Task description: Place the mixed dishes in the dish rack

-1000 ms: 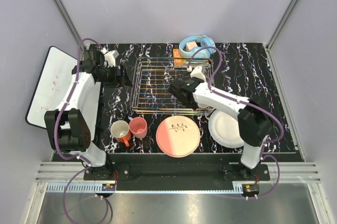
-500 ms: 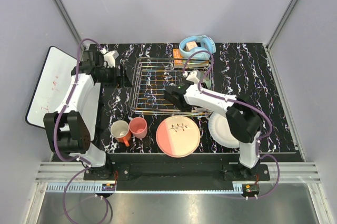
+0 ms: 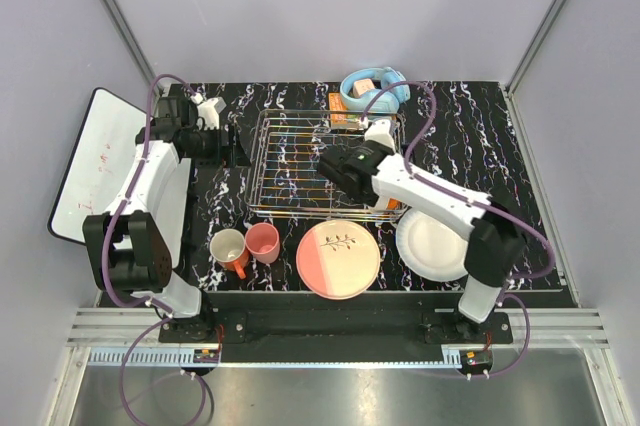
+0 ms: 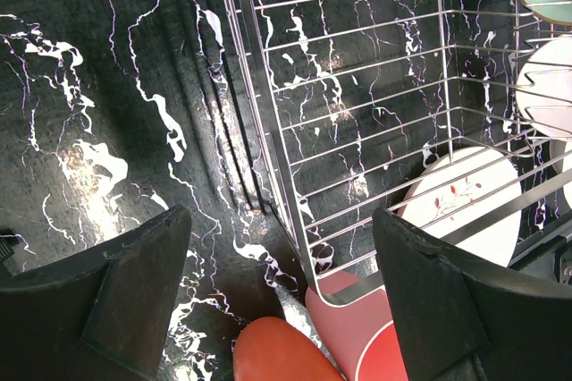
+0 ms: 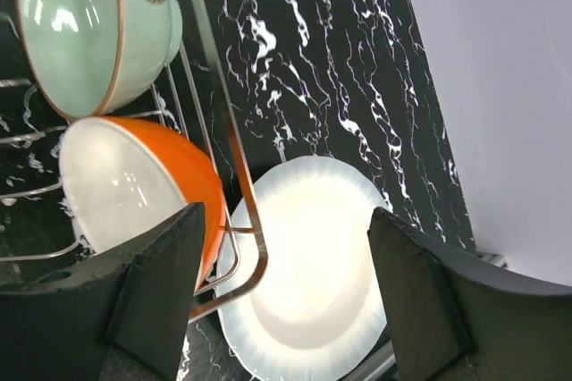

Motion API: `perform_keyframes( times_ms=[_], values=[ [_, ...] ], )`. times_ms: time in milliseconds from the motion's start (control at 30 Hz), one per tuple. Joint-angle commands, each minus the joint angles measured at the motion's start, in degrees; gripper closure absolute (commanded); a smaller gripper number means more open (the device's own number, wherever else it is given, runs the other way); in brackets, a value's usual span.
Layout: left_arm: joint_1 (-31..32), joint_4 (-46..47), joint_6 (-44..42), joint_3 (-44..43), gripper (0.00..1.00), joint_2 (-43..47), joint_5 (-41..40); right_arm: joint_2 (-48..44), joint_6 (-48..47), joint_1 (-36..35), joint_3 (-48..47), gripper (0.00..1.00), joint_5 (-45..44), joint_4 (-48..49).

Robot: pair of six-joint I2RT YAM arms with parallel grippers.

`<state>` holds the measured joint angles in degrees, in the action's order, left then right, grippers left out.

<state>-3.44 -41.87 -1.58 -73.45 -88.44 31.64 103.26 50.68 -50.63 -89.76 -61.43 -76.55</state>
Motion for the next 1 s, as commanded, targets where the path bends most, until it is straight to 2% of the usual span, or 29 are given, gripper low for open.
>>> perform_keyframes(
  times_ms=[0,233,367,967],
  values=[
    [-0.16,2.14,-0.17,-0.99,0.14,1.52,0.27,-7.2,2.32,0.53,0.28,0.19,-0.01,-2.9],
    [-0.16,1.97,0.0,-1.26,0.14,1.61,0.27,-11.76,7.85,4.22,7.21,0.21,1.31,-2.55],
    [-0.07,1.97,-0.09,-1.43,0.14,1.35,0.27,-12.65,7.07,7.3,13.36,0.22,2.72,0.17],
    [-0.07,1.96,0.35,-1.69,0.14,0.38,-0.26,-8.78,0.3,6.69,13.03,0.25,9.83,13.0]
  ],
)
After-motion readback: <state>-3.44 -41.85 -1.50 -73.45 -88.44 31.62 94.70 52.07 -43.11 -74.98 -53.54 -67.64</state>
